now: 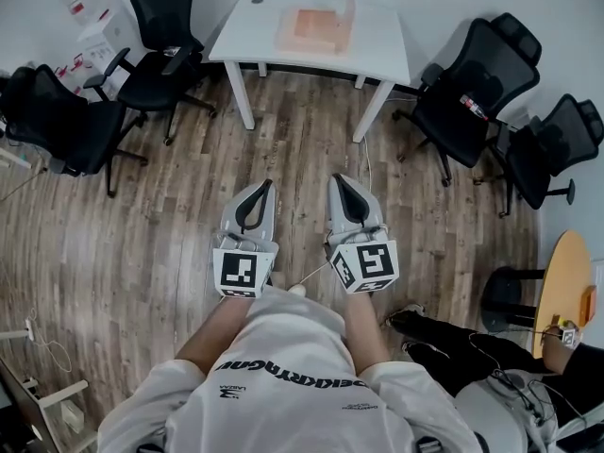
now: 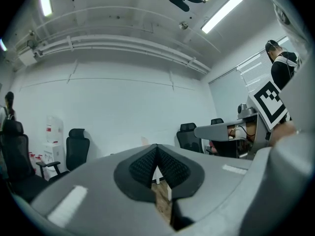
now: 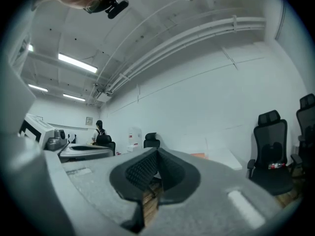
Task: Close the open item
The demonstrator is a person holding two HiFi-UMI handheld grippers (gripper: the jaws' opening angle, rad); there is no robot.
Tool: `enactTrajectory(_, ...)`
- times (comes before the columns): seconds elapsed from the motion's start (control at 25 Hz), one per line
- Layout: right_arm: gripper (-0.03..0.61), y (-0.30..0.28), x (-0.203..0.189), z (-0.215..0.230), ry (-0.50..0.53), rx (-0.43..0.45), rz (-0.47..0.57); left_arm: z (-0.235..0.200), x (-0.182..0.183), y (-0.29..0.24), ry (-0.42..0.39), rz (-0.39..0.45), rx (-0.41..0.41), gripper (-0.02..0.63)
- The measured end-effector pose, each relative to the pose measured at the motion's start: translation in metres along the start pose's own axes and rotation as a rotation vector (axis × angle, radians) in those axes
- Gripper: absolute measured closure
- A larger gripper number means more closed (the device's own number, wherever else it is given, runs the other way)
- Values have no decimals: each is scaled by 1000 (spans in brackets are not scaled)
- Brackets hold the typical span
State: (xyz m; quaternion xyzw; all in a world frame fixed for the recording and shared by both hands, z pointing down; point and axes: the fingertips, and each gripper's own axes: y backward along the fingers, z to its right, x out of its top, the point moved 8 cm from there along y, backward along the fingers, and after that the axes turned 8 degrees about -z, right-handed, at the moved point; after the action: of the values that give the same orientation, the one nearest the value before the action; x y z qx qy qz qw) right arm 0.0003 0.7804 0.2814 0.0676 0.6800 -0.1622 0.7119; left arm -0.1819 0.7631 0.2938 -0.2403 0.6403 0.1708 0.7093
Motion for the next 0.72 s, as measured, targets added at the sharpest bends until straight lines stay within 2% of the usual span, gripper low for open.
enactTrajectory(0.28, 580, -31, -3, 13, 6, -16, -15, -14, -4, -31, 4, -3, 5, 612)
enactTrajectory(0.72, 580, -147, 18, 68, -21, -78, -21, -85, 9, -149, 28, -14, 10, 612)
